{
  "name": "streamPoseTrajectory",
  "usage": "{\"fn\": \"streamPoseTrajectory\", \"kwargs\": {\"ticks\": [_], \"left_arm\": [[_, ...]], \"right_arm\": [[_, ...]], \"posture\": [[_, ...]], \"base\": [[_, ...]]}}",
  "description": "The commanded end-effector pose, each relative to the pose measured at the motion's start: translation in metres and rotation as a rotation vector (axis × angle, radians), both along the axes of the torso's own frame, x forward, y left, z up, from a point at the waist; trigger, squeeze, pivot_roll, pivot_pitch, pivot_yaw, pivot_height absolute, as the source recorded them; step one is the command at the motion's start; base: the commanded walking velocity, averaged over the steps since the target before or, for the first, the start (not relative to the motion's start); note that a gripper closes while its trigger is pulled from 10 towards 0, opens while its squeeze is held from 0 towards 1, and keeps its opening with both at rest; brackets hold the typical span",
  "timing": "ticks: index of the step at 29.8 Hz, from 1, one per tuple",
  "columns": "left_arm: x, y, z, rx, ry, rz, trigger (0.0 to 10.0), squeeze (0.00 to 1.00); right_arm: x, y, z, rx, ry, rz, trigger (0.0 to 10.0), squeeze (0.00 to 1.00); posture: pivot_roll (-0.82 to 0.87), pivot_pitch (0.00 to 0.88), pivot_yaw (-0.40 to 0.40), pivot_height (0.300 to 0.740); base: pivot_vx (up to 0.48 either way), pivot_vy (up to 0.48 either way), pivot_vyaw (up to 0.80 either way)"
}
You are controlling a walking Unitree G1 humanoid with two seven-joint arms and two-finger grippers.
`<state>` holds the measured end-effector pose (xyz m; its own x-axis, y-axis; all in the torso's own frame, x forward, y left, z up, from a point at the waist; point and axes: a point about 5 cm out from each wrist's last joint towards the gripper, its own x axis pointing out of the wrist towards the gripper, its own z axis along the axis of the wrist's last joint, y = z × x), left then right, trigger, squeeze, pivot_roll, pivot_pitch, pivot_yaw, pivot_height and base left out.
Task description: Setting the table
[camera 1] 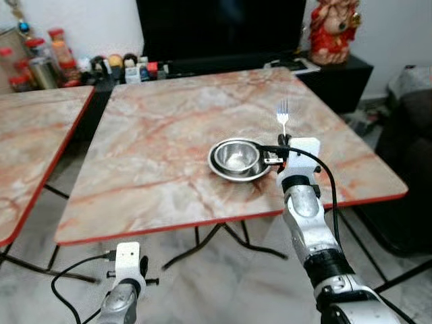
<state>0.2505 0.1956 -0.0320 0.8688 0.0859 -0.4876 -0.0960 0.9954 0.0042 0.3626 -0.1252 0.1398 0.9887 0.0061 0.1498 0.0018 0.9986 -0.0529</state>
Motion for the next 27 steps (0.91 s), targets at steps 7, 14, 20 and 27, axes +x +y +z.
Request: {"fn": "streamPoseTrajectory", "kwargs": {"ticks": [7, 14, 20, 27], "left_arm": [[0.0000, 0.0094, 0.0011, 0.020, 0.009, 0.019, 10.0, 0.00], [-0.0012, 0.0088, -0.0006, 0.019, 0.023, 0.031, 10.0, 0.00], [-0.0030, 0.0076, -0.0014, 0.021, 0.016, 0.030, 10.0, 0.00], [-0.0048, 0.0080, -0.0028, 0.018, 0.022, 0.034, 10.0, 0.00]], "right_arm": [[0.0010, 0.0183, 0.0060, -0.001, -0.011, 0.071, 10.0, 0.00], [0.0001, 0.0198, 0.0036, -0.015, 0.000, 0.085, 10.0, 0.00], [-0.0001, 0.0206, 0.0046, -0.021, -0.004, 0.096, 10.0, 0.00], [0.0001, 0.0232, 0.0063, -0.036, -0.011, 0.110, 10.0, 0.00]], "posture": [[0.02, 0.000, 0.012, 0.714], [0.01, 0.000, 0.006, 0.714], [0.01, 0.000, -0.002, 0.714], [0.01, 0.000, -0.006, 0.714]], "base": [[0.304, 0.000, 0.00], [0.000, 0.000, 0.00], [0.000, -0.042, 0.00], [0.137, -0.278, 0.00]]}}
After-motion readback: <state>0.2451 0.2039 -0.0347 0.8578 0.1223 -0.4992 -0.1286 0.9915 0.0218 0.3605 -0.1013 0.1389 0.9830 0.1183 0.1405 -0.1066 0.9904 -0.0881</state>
